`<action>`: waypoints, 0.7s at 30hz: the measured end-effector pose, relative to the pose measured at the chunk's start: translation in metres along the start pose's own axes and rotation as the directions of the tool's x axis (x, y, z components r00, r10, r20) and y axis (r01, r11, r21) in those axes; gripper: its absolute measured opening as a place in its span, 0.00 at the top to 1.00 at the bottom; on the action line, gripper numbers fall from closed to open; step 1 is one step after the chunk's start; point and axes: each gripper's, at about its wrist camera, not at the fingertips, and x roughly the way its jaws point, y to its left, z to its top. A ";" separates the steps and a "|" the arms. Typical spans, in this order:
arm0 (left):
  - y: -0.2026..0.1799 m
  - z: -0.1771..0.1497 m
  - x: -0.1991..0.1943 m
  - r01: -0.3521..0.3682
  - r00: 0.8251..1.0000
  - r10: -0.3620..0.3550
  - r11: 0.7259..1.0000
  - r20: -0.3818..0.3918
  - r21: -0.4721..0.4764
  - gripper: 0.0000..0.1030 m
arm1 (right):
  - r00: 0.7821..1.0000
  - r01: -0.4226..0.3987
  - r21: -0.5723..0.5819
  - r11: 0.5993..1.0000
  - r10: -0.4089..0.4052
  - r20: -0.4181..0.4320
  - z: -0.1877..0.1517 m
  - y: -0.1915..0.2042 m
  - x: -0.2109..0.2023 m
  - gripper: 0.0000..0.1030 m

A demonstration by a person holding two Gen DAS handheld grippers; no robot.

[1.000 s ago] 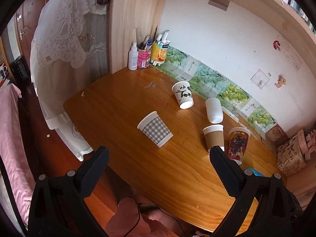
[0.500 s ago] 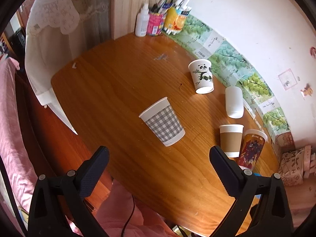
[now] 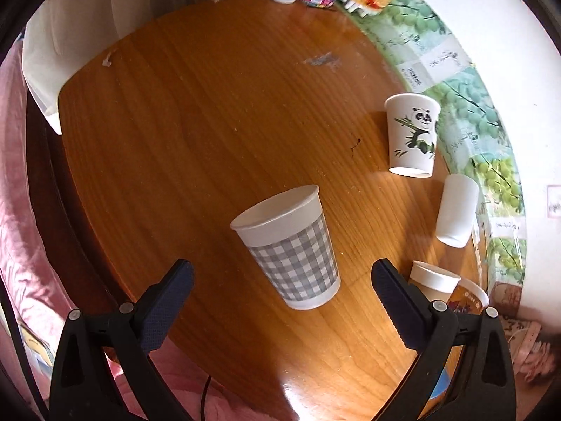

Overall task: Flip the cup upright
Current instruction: 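Close the left gripper around the grey-checked cup's body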

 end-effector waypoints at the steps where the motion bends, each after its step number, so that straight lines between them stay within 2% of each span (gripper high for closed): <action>1: 0.000 0.002 0.004 0.003 1.000 -0.003 1.000 -0.016 -0.007 0.02 | 1.000 0.004 -0.003 1.000 -0.004 -0.005 0.001 0.001 0.002 0.01; 10: 0.003 0.019 0.039 -0.025 0.993 0.017 0.997 -0.118 -0.068 0.03 | 0.998 0.050 0.008 0.999 -0.050 -0.031 0.007 0.009 0.013 0.01; 13: 0.008 0.023 0.051 -0.033 0.986 0.018 0.996 -0.166 -0.088 0.10 | 0.997 0.065 0.027 0.997 -0.064 -0.042 0.007 0.010 0.016 0.01; 17: 0.009 0.028 0.063 -0.035 0.974 0.018 0.997 -0.225 -0.072 0.18 | 0.995 0.086 0.061 0.994 -0.082 -0.055 0.006 0.008 0.018 0.01; 21: 0.006 0.032 0.068 -0.042 0.967 0.031 0.998 -0.252 -0.040 0.26 | 0.993 0.105 0.095 0.990 -0.100 -0.061 0.003 0.007 0.018 0.01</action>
